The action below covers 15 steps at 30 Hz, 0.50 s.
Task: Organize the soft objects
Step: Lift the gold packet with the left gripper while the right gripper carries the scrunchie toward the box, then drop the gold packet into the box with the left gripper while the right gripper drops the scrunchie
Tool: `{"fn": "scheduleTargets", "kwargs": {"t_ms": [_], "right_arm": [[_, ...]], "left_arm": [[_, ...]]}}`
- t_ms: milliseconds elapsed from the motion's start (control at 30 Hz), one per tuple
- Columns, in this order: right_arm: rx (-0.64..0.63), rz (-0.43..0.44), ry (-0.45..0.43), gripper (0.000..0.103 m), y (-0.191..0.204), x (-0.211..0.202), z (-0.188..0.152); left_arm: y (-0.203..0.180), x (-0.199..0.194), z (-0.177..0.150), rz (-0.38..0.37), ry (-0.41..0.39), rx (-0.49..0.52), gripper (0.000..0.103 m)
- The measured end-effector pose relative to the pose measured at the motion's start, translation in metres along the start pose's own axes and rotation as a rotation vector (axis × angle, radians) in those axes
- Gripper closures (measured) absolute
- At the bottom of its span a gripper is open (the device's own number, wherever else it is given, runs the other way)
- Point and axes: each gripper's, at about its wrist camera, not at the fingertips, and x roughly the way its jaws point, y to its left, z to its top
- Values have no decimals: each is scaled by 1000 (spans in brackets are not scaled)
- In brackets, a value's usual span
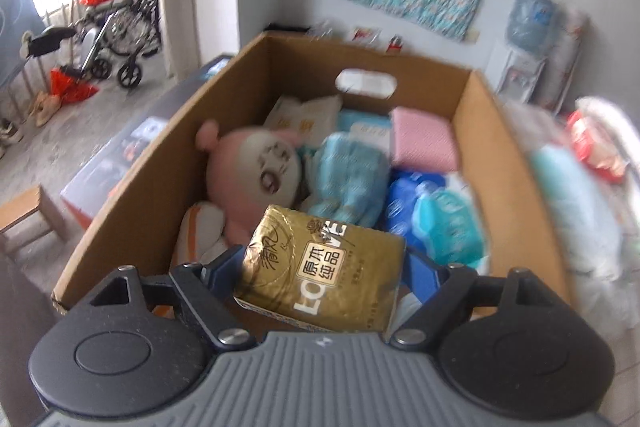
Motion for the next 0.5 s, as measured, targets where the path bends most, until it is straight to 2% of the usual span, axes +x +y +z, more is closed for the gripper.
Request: {"fn": "scheduleTargets", "kwargs": {"t_ms": [67,167,500], "right_arm": [[-2,-6,6,81,2,0,-1],[-5,-16,14,81,2,2,1],[-19,9,40,81,9,14,7]], "left_arm": [[4,8,-6,13,46,-13,18],[14,7,-12,-9,50,-52,17],[31,-18,-12,-21,-41,-118,16]]}}
